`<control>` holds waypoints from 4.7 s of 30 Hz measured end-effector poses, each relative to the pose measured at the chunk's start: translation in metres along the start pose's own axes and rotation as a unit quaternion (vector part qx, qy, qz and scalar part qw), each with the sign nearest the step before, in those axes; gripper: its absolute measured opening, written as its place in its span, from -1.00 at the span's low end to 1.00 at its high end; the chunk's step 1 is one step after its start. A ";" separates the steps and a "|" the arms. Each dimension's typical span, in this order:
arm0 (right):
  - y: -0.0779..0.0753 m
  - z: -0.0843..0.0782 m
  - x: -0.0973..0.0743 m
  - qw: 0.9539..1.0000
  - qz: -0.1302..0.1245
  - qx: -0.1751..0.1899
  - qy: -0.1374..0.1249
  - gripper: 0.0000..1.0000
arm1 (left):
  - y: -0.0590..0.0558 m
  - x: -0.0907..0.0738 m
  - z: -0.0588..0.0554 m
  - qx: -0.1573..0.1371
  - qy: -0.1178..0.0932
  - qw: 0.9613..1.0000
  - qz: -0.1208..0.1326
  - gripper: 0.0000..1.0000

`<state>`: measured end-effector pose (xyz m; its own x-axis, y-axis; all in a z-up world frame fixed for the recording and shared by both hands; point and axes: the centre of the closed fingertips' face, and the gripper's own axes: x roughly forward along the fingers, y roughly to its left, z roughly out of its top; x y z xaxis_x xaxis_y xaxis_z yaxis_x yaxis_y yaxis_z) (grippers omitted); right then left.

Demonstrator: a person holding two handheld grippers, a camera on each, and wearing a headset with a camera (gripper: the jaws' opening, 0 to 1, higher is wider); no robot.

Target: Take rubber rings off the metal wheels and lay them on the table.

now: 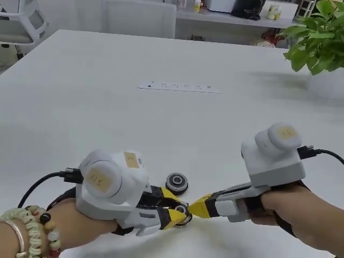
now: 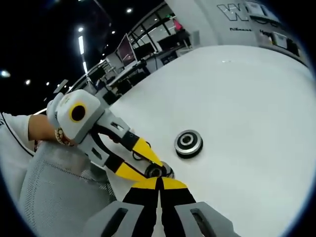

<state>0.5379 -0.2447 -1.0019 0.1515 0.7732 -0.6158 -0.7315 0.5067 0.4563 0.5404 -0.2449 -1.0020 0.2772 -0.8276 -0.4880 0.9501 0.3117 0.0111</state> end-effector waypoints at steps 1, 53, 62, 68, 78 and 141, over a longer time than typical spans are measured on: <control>0.000 0.000 0.000 1.000 0.000 0.000 0.000 -1.00 | 0.000 0.000 0.000 0.000 0.000 1.000 0.000 -0.73; -0.009 0.006 -0.012 0.999 -0.025 0.018 -0.016 -1.00 | -0.013 -0.015 0.013 -0.002 0.024 0.999 -0.029 -0.49; -0.018 0.018 -0.027 0.997 -0.058 0.009 -0.042 -1.00 | -0.008 -0.029 0.029 0.006 0.015 1.000 -0.023 -0.31; -0.023 0.030 -0.043 0.994 -0.065 0.029 -0.081 -1.00 | -0.008 -0.034 0.043 -0.012 -0.003 0.999 -0.032 -0.13; -0.028 0.052 -0.065 0.985 -0.074 0.047 -0.146 -1.00 | -0.013 -0.052 0.059 0.019 0.005 0.999 -0.048 0.03; 0.072 0.083 -0.029 0.985 0.053 -0.064 -0.152 -1.00 | 0.006 -0.181 -0.013 -0.118 -0.043 0.977 0.175 0.36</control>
<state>0.5363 -0.1989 -0.8984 0.2470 0.9074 -0.3400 -0.8285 0.3798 0.4116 0.4945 -0.0872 -0.9252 0.5992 -0.6847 -0.4150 0.7391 0.6722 -0.0419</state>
